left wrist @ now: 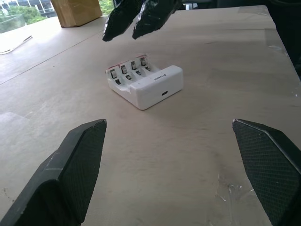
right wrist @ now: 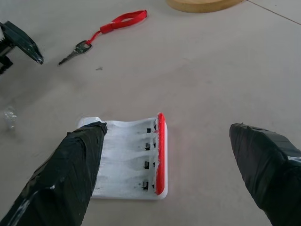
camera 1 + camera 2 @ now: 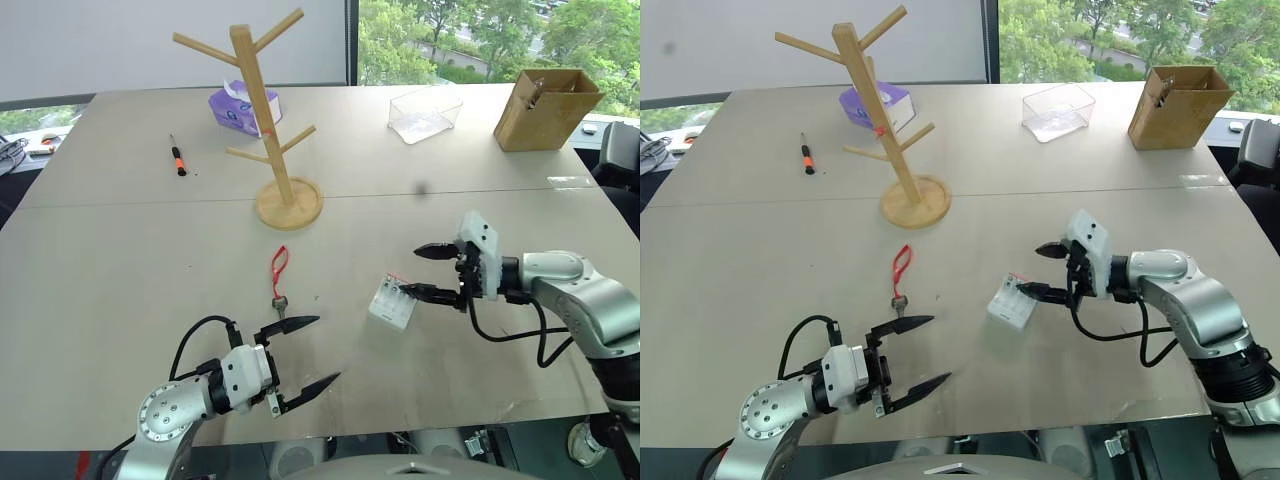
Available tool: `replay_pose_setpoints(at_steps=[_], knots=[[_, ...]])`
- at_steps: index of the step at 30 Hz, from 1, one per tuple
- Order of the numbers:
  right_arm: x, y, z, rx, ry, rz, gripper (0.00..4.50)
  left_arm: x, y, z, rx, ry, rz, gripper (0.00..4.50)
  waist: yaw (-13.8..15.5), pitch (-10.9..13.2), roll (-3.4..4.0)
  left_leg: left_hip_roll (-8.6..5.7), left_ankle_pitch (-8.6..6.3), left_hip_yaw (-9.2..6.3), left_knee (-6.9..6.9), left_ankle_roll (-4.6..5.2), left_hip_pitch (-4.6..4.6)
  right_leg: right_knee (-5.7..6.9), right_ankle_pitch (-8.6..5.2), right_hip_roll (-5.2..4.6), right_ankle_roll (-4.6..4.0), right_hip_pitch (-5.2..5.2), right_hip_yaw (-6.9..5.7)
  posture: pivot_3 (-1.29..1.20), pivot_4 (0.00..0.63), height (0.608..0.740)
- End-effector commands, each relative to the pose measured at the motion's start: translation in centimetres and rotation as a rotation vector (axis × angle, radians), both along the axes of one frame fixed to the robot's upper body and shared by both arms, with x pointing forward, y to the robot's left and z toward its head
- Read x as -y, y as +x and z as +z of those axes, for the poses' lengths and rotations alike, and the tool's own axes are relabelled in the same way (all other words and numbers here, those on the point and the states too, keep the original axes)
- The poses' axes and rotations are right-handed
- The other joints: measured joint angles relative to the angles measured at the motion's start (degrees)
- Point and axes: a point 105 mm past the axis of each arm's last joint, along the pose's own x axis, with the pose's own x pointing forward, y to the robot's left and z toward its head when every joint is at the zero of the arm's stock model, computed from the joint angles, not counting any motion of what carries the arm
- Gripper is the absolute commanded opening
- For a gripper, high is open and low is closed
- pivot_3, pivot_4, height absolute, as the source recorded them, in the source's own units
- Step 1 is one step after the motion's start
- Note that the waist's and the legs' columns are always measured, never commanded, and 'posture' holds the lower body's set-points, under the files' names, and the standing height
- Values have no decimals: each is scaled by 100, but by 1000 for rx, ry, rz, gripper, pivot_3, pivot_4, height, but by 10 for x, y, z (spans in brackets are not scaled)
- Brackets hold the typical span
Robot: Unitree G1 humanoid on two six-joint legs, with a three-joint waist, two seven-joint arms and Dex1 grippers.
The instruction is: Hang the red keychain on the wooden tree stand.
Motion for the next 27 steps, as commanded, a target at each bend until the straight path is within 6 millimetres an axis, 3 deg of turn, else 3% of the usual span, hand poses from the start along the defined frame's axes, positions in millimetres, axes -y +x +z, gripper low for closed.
replay_pose_setpoints(at_steps=[1,13,23,27], knots=[[-5,2,0,39,-6,-3,4500,3,-1,2,26,-4,-3,4423,-1,0,0,0,0,0,0,0,0,0,0,0,0,0,0,0,150,740],[-3,9,-18,34,-79,-31,4500,6,1,2,35,-9,-1,4423,-6,0,0,0,0,0,0,0,0,0,1,3,1,0,-1,0,150,740],[-2,7,-23,25,-91,-21,35,5,2,2,40,-5,7,4500,-6,-1,-1,0,0,0,0,0,0,0,1,4,2,1,-1,0,150,740],[-2,5,-22,21,-90,-15,35,5,3,2,42,-5,13,4500,-6,-1,-1,0,0,0,0,0,1,0,1,4,2,1,-1,0,150,740]])
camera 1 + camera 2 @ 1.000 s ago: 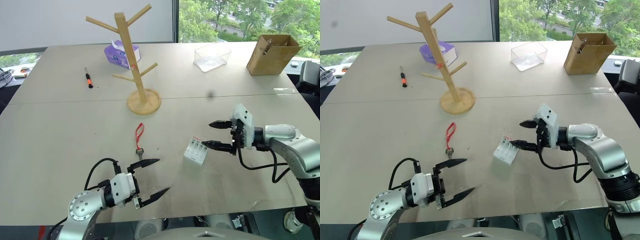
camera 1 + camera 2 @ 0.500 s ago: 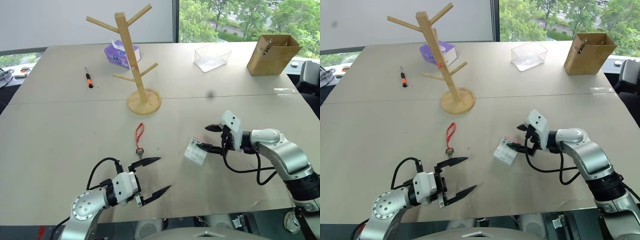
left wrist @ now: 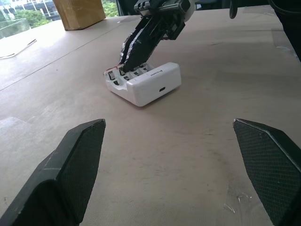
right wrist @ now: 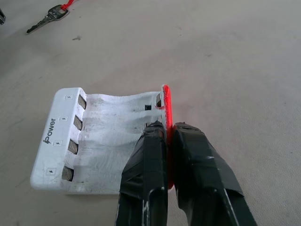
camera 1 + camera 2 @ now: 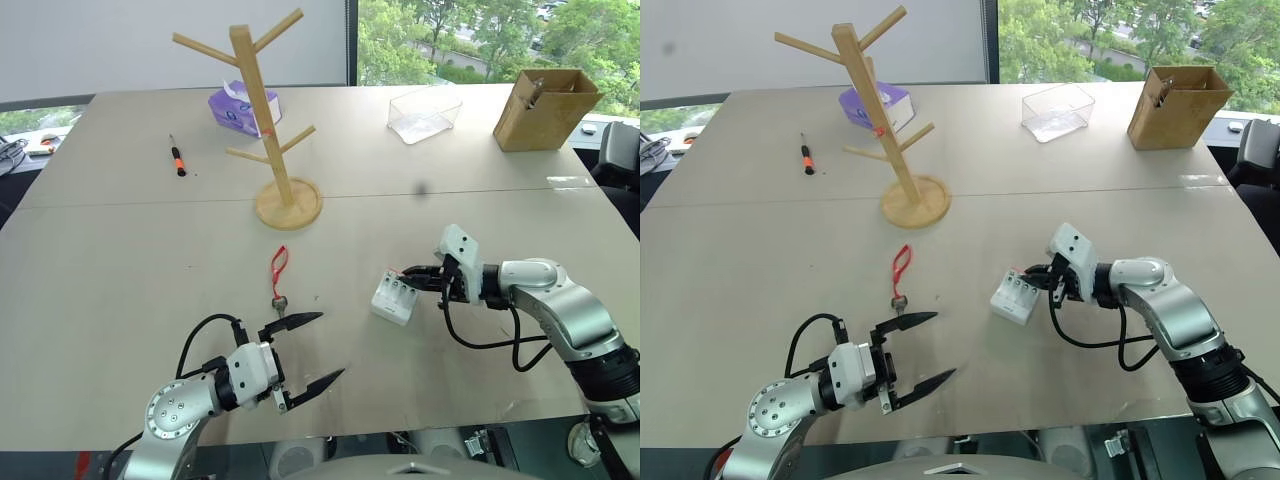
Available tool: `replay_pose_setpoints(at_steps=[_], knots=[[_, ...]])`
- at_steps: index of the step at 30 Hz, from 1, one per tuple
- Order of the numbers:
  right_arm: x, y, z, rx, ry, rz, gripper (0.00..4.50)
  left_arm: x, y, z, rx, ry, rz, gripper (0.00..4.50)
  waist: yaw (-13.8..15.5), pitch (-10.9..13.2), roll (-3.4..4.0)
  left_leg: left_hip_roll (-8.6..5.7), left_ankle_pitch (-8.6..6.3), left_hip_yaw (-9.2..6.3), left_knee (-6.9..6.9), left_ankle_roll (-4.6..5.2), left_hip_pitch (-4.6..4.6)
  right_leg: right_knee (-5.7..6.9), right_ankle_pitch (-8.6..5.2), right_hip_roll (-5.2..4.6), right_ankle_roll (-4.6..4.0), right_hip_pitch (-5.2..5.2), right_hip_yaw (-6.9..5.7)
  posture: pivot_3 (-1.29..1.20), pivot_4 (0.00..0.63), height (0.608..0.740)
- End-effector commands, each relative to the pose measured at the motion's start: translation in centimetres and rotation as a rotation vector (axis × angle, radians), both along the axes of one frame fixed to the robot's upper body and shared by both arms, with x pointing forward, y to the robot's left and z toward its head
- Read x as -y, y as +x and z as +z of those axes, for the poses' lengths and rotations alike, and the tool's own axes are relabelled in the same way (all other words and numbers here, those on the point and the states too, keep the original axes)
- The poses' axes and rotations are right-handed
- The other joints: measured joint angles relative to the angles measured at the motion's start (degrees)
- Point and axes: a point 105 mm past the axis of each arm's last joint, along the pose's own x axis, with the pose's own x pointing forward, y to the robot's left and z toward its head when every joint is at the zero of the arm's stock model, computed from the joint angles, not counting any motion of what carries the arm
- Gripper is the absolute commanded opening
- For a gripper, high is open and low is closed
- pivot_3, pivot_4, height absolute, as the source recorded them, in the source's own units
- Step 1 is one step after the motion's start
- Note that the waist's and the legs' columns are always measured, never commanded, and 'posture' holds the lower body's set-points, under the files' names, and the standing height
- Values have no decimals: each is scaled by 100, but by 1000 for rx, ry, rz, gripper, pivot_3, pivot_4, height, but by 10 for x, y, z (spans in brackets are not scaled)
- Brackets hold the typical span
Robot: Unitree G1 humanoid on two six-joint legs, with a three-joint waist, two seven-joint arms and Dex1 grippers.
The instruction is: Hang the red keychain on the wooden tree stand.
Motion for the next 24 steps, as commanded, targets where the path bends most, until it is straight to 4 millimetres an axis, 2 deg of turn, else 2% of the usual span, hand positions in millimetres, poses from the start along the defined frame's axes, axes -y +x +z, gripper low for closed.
replay_pose_setpoints(at_steps=[1,5,10,13,16,18,20,24], knots=[[1,-3,1,3,-2,8,35,0,-1,3,25,-2,-1,4500,0,0,0,0,0,0,0,0,0,0,0,0,0,0,0,0,150,740],[1,-4,5,9,15,11,35,0,0,3,25,-1,4,4500,2,0,0,0,0,0,0,0,0,0,0,0,0,0,0,0,150,740],[2,5,27,36,122,-30,35,-1,3,5,31,-13,29,4500,1,0,0,0,0,0,0,0,0,0,0,0,1,0,0,0,150,740],[22,43,58,102,245,-227,35,2,8,9,40,-40,69,4500,-19,3,4,0,0,2,1,0,0,2,2,1,2,-1,3,0,150,740],[52,83,75,160,294,-474,35,6,19,23,50,-91,110,4500,1,0,0,0,0,4,5,0,1,7,6,4,8,-1,4,0,150,740],[74,103,82,173,323,-617,35,9,25,33,61,-124,130,4500,13,1,1,-1,0,4,3,0,-1,6,8,6,12,-1,4,0,150,740],[123,130,79,149,334,-894,35,12,34,46,78,-161,153,4500,19,2,3,-2,1,4,4,0,-3,7,11,9,16,0,5,0,150,740],[178,147,73,133,337,-1170,35,15,38,51,83,-163,161,4500,12,2,4,-10,2,14,6,1,-3,8,12,9,18,0,16,0,150,740]])
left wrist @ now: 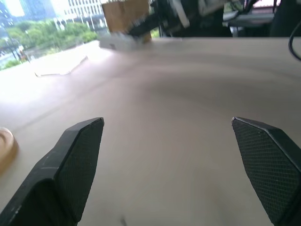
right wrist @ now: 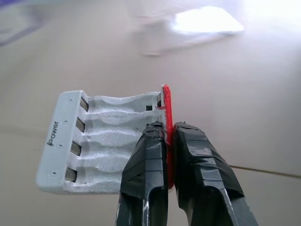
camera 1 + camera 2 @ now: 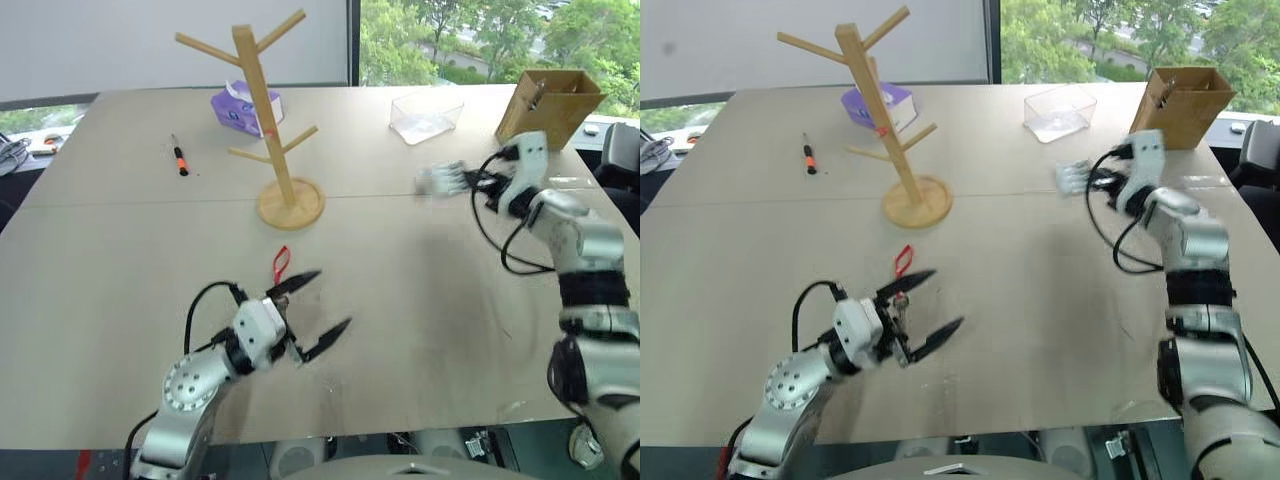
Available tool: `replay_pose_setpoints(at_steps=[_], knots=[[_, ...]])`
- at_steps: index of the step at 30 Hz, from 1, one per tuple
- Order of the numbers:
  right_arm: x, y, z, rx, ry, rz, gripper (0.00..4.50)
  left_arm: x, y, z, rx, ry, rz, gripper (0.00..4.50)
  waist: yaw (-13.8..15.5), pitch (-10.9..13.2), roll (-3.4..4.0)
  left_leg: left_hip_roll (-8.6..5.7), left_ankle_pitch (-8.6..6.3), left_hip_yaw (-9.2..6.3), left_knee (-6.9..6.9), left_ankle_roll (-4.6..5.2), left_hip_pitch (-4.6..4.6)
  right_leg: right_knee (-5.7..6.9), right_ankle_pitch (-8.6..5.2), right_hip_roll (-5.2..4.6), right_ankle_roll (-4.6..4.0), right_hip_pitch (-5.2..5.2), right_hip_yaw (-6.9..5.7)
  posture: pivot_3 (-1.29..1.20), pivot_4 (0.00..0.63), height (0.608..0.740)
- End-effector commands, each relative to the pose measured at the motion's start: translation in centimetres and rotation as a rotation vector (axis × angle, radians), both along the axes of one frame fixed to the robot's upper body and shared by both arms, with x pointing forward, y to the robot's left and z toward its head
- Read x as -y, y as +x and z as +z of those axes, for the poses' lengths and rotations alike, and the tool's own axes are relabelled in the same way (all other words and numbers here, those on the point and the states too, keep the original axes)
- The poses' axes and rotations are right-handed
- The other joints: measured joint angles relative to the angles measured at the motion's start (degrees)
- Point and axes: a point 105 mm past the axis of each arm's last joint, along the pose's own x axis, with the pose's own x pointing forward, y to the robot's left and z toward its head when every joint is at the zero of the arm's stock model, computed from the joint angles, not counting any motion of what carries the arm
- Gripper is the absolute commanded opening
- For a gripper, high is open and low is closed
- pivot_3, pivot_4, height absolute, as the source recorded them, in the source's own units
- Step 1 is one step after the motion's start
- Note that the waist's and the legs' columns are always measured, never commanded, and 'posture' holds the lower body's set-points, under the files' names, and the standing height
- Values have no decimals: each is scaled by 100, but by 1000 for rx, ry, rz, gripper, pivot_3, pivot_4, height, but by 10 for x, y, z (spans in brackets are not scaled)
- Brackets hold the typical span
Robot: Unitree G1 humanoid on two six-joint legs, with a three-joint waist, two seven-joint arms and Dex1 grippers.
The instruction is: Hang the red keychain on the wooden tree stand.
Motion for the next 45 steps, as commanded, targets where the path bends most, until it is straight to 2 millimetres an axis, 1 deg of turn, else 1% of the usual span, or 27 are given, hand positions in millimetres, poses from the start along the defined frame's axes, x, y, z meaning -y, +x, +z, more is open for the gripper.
replay_pose_setpoints(at_steps=[1,2,5,10,13,14,15,18,19,20,21,22,24,26,28,29,30,31,32,33,34,36,37,38,40,43,45], knots=[[55,7,7,25,38,-249,35,1,-1,7,12,-9,7,4500,-32,0,1,0,0,6,-3,0,2,0,0,1,0,-1,7,0,150,740],[66,7,7,23,48,-301,35,1,-1,7,11,-8,8,4500,-47,0,2,-1,0,9,-5,0,3,-1,0,4,1,-2,9,0,150,740],[82,7,11,39,68,-383,35,2,-1,7,11,-7,8,4500,-89,2,5,2,0,18,-10,-1,5,-5,0,17,1,-5,22,0,150,740],[98,4,10,38,87,-466,35,4,-2,6,7,-9,2,4500,-156,6,12,13,0,22,-11,-1,12,1,0,20,2,-6,30,0,150,740],[96,4,8,34,87,-452,35,4,-3,5,4,-8,-1,4500,-167,6,12,13,0,22,-11,0,11,1,0,17,2,-6,31,0,150,740],[96,5,9,39,83,-445,842,4,-3,5,3,-8,-2,4500,-167,5,12,13,0,23,-11,0,11,1,0,16,3,-6,32,0,150,740],[95,5,9,43,83,-439,1123,4,-3,5,1,-9,-3,4500,-167,5,12,13,0,23,-11,0,11,1,0,16,3,-6,32,0,150,740],[93,5,12,63,75,-420,2637,4,-2,4,-2,-12,-3,4500,-167,5,12,14,0,23,-11,-1,11,0,0,16,2,-6,32,0,150,740],[92,6,14,78,69,-404,3035,4,-2,4,-3,-12,-2,4500,-168,5,12,14,0,23,-11,-1,11,1,0,16,2,-6,32,0,150,740],[88,6,16,94,59,-359,3658,5,-1,5,-4,-15,1,4500,-168,5,13,14,0,23,-11,-1,11,1,0,16,2,-6,32,0,150,740],[82,7,18,106,53,-307,3948,5,0,6,-5,-18,8,4500,-168,6,14,14,0,23,-11,-1,11,1,0,16,2,-6,32,0,150,740],[72,6,21,134,25,-206,4451,4,2,8,-8,-34,36,4500,-168,6,14,14,0,23,-11,0,11,0,0,16,3,-6,32,0,150,740],[45,-1,30,229,-44,38,4451,1,8,12,-41,-89,107,4500,-155,6,14,15,-1,21,-11,0,10,-1,0,16,3,-5,31,0,150,740],[14,-25,30,294,-141,337,4451,-8,19,15,-106,-171,248,4500,-124,5,14,16,-1,16,-11,0,8,-3,1,15,4,-3,28,0,150,740],[-11,-57,17,293,-228,601,4451,-15,26,17,-161,-223,344,4500,-60,5,14,17,-1,11,-10,1,7,-5,1,13,6,-1,27,0,150,740],[-19,-71,11,292,-260,694,4451,-18,28,18,-183,-243,369,4500,-38,5,14,17,-1,5,-9,1,7,-4,1,12,6,1,26,0,150,740],[-24,-81,7,292,-279,750,4451,-19,29,19,-199,-254,385,4500,-27,5,14,17,-1,-3,-9,1,7,-5,1,11,6,4,25,0,150,740],[-31,-98,-3,255,-286,846,4451,-30,34,21,-200,-260,464,4500,-33,5,15,17,-1,-6,-8,0,7,-3,1,12,6,5,22,0,150,740],[-36,-110,-10,224,-284,911,4451,-38,37,21,-200,-264,522,4500,-32,5,18,16,-1,-5,-7,0,9,1,1,12,6,4,15,0,150,740],[-39,-117,-14,203,-280,951,4451,-44,39,22,-199,-265,561,4500,-31,5,18,14,-1,-5,-6,0,11,2,1,10,6,5,10,0,150,740],[-45,-131,-21,210,-307,1025,4451,-61,43,22,-188,-266,689,4500,-31,5,17,14,-1,-5,-1,0,11,3,1,11,6,5,10,0,150,740],[-54,-150,-29,253,-325,1123,4451,-82,44,24,-162,-239,889,4500,-43,1,6,13,-1,-8,3,0,14,3,1,12,6,10,8,0,150,740],[-56,-156,-31,264,-326,1157,4451,-89,44,25,-152,-223,956,4500,-40,1,5,13,-1,-10,3,0,18,3,0,15,7,13,9,0,150,740],[-58,-162,-34,288,-335,1190,4451,-91,44,23,-184,-221,1005,4500,-43,1,5,10,-1,-13,3,0,17,2,0,17,6,13,9,0,150,740],[-59,-170,-38,317,-333,1240,4451,-86,44,17,-255,-216,1040,4500,-29,2,4,10,-1,-12,3,-1,17,3,1,18,6,13,10,0,150,740],[-60,-174,-40,342,-303,1271,4451,-77,44,9,-353,-212,1069,4500,3,5,-4,5,-1,-17,7,-1,15,2,1,16,6,18,7,0,150,740],[-61,-176,-41,385,-298,1285,4451,-74,44,8,-391,-217,1082,4500,9,7,-7,4,0,-18,8,-1,16,2,1,15,6,18,6,0,150,740]])
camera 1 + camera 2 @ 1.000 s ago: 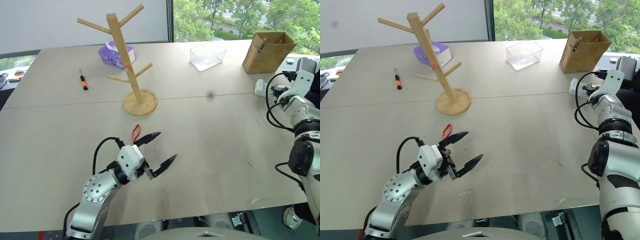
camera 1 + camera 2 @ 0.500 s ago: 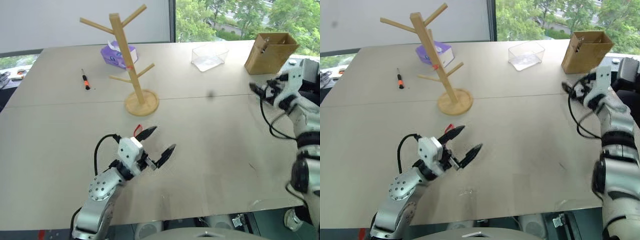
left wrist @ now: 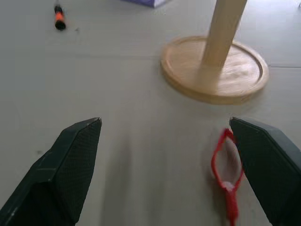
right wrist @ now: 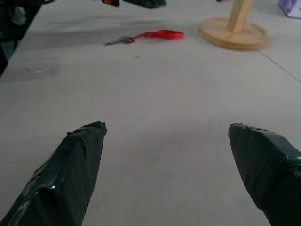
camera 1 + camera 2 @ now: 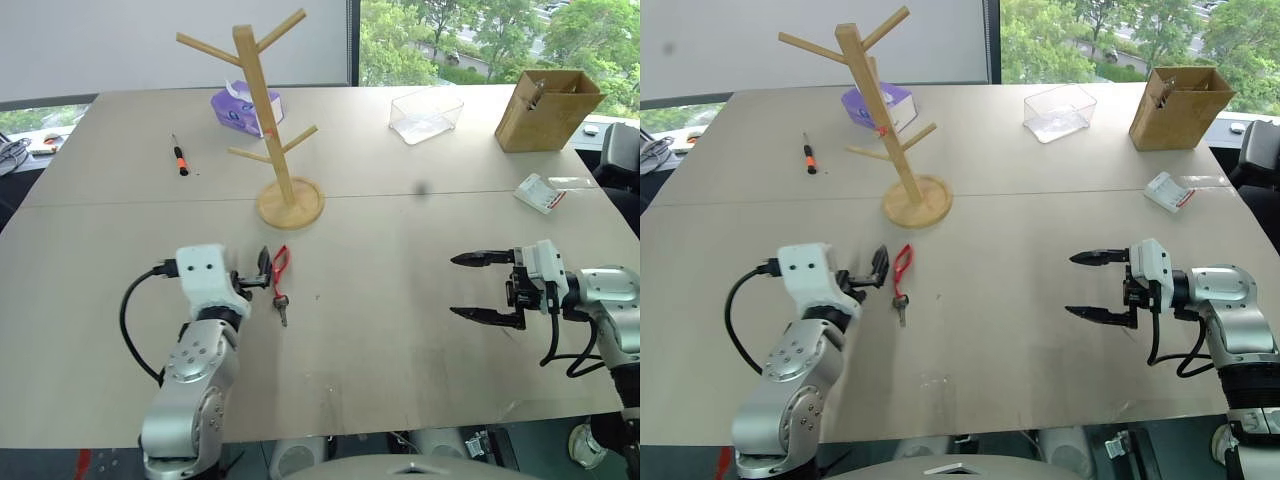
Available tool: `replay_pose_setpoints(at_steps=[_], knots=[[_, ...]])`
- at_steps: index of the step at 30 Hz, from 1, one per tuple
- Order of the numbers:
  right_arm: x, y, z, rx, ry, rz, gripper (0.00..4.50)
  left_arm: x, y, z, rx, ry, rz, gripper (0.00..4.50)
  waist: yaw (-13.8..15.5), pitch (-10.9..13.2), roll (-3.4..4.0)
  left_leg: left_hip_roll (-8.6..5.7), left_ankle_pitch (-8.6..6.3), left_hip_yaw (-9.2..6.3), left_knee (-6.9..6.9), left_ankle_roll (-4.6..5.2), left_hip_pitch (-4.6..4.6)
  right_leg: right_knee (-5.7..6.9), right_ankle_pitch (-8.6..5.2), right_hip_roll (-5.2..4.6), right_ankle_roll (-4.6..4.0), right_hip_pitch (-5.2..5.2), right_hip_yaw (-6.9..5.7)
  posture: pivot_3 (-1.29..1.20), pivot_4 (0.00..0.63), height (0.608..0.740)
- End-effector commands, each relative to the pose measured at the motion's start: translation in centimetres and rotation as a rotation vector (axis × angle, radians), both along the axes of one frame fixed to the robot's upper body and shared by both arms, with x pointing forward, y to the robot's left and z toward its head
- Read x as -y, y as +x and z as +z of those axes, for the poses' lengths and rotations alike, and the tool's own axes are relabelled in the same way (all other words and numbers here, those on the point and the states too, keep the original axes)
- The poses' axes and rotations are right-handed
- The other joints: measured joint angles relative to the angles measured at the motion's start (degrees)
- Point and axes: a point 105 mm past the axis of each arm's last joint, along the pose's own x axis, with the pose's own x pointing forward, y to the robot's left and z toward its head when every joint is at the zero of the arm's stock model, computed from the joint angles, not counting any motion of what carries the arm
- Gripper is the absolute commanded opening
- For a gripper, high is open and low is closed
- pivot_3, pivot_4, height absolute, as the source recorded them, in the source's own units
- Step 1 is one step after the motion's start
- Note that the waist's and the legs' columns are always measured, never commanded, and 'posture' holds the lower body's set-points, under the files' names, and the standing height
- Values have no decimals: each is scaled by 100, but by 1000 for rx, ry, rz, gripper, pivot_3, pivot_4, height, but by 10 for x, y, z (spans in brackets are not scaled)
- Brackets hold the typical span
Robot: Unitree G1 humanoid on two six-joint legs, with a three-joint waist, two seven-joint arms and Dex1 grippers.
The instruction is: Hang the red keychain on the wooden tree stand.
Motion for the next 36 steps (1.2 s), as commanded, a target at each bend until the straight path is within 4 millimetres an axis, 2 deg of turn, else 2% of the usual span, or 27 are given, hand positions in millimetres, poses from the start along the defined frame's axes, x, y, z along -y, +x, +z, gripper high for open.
replay_pose_setpoints(at_steps=[1,9,15,17,26,34,36], knots=[[0,-7,6,65,46,60,4451,4,-1,8,-19,-3,18,4500,0,1,-3,0,0,-1,0,0,1,0,0,1,0,0,0,0,150,740],[1,-16,-5,73,30,109,4451,10,-2,-12,-200,20,-6,4500,1,2,-3,0,2,-4,0,-3,1,2,-1,4,-2,0,-2,0,150,740],[4,-16,-8,69,7,106,4451,23,-3,-4,-196,81,-67,4500,9,1,-3,-1,9,-4,0,-15,1,2,0,2,-2,1,0,0,150,740],[3,-17,-8,68,14,103,4451,27,-6,-8,-221,76,-90,4500,15,1,-3,-1,15,-5,0,-25,2,3,0,2,-3,1,-1,0,150,740],[0,-13,-4,79,38,90,4451,25,-10,-17,-303,128,-107,4500,40,1,-3,-1,14,-4,0,-23,2,3,-1,1,-3,1,1,0,150,740],[-3,-11,-2,90,51,85,4451,22,-7,-19,-305,88,-94,4500,51,1,-2,-1,14,-4,1,-23,3,4,0,0,-4,1,2,0,150,740],[-3,-10,-2,91,46,83,4500,21,-6,-20,-296,45,-83,3974,62,1,-2,-1,14,-4,2,-23,2,4,0,0,-3,1,2,0,150,740]])
